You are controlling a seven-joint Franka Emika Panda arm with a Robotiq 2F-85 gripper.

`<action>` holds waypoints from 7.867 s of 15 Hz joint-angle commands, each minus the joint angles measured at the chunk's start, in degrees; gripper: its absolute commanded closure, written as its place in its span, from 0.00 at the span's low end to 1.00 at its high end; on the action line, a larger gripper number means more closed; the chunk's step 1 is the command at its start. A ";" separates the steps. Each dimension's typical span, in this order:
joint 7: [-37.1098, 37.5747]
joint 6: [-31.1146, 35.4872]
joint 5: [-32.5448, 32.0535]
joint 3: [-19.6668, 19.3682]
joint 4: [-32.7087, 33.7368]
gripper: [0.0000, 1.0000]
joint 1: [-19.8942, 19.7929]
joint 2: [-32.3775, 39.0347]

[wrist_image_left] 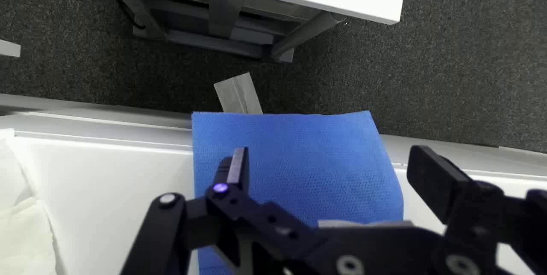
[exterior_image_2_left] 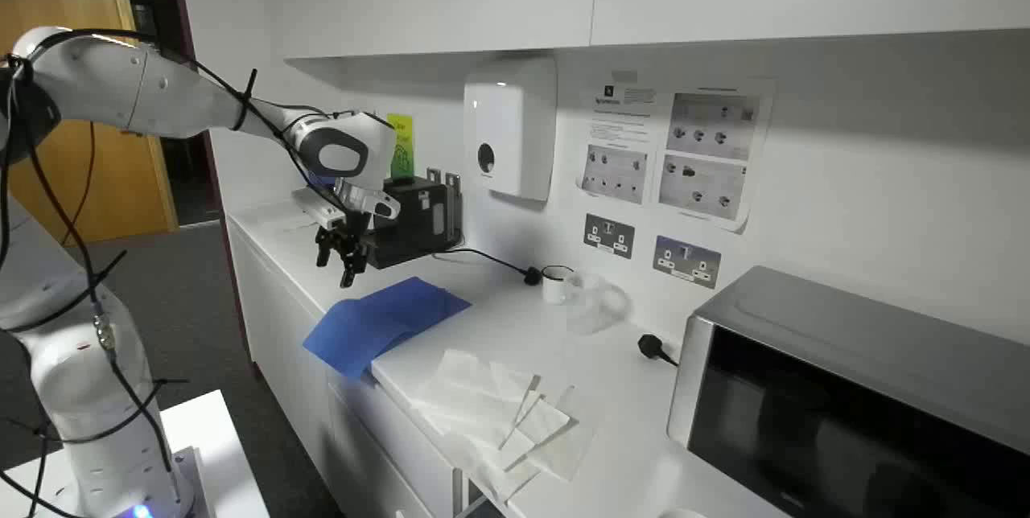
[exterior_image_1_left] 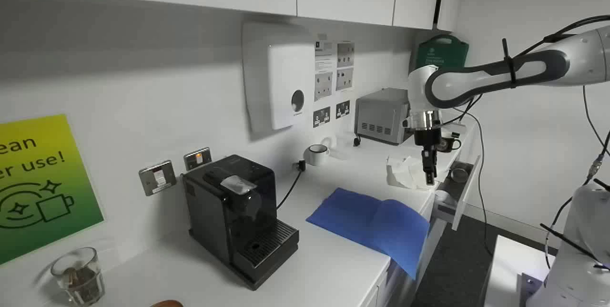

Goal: Fold the blue cloth

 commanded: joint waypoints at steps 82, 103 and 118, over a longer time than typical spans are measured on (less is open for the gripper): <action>-67.23 39.79 46.19 -11.76 -26.61 0.69 -8.90 11.61; -30.37 26.12 21.28 -8.09 -26.23 1.00 -9.30 -6.04; -10.89 -7.25 14.60 -6.11 -6.37 1.00 -6.57 -2.15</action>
